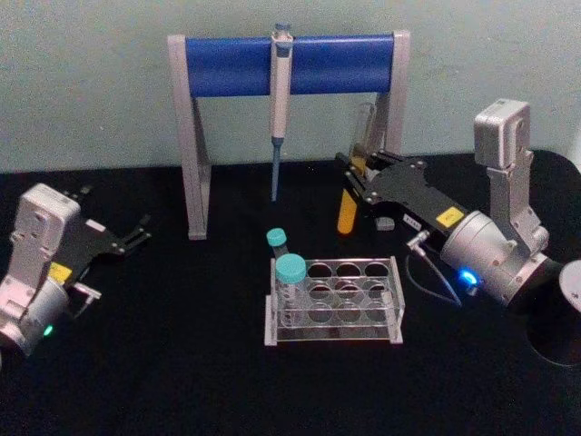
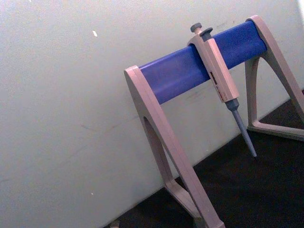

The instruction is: Pick up the test tube from the test tube rack, shake it, then place it back into the test tube rack.

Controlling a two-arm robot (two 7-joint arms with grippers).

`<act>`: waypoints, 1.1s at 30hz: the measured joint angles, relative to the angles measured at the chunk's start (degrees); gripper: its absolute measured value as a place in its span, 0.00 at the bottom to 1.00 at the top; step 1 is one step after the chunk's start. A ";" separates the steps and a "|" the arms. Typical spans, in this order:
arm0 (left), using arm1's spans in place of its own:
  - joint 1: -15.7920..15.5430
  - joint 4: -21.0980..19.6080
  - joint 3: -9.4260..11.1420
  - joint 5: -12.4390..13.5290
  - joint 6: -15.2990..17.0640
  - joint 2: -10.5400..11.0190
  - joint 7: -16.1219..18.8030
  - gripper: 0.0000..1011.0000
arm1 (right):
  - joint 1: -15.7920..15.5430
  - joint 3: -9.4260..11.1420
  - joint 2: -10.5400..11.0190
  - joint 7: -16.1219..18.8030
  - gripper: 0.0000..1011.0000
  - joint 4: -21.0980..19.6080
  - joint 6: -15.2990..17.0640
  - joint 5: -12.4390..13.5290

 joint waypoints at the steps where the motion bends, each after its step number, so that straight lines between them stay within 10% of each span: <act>1: 0.00 0.00 0.00 0.00 0.00 0.00 0.00 0.99 | -0.01 0.18 0.00 -0.26 0.23 -0.13 0.15 -0.25; 33: 0.00 0.00 0.00 0.00 0.00 0.00 0.00 0.99 | -0.47 1.19 -0.57 -0.34 0.23 -0.72 1.71 -1.32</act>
